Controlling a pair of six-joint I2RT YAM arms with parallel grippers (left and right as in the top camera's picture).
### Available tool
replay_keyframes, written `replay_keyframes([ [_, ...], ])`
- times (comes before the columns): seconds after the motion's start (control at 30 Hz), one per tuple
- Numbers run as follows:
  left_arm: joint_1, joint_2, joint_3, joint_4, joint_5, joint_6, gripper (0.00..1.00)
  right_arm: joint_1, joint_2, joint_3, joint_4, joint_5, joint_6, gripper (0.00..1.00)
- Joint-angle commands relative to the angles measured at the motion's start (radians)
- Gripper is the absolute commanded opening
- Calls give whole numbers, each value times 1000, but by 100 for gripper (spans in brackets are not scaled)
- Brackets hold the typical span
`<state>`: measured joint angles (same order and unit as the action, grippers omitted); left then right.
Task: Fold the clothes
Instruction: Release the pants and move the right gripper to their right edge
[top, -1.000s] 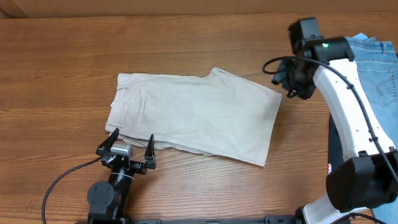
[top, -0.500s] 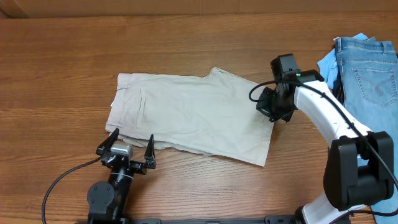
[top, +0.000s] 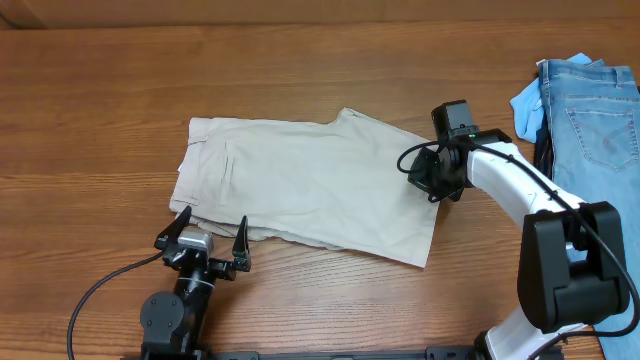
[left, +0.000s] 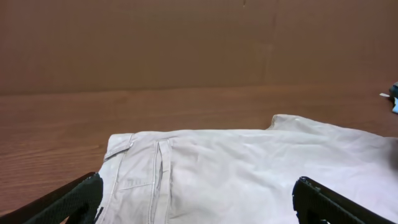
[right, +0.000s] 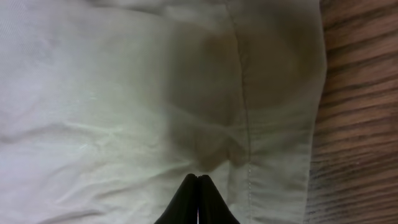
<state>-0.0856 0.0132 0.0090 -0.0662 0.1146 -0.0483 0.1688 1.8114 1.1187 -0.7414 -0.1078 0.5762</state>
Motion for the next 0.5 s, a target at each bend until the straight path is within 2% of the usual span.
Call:
replay_keyframes([
  [0.0, 1, -9, -4, -1, -11, 16, 100, -5, 14, -5, 11, -6, 3, 4],
  [0.27, 0, -9, -4, 41, 14, 14, 100, -5, 17, -6, 12, -1, 4, 4],
  [0.33, 0, -9, -4, 43, 77, 8, 100, -5, 24, -7, 15, 2, 3, 4],
  [0.47, 0, -9, -4, 144, 254, 5, 100, -5, 44, -7, 29, 2, 3, 4],
])
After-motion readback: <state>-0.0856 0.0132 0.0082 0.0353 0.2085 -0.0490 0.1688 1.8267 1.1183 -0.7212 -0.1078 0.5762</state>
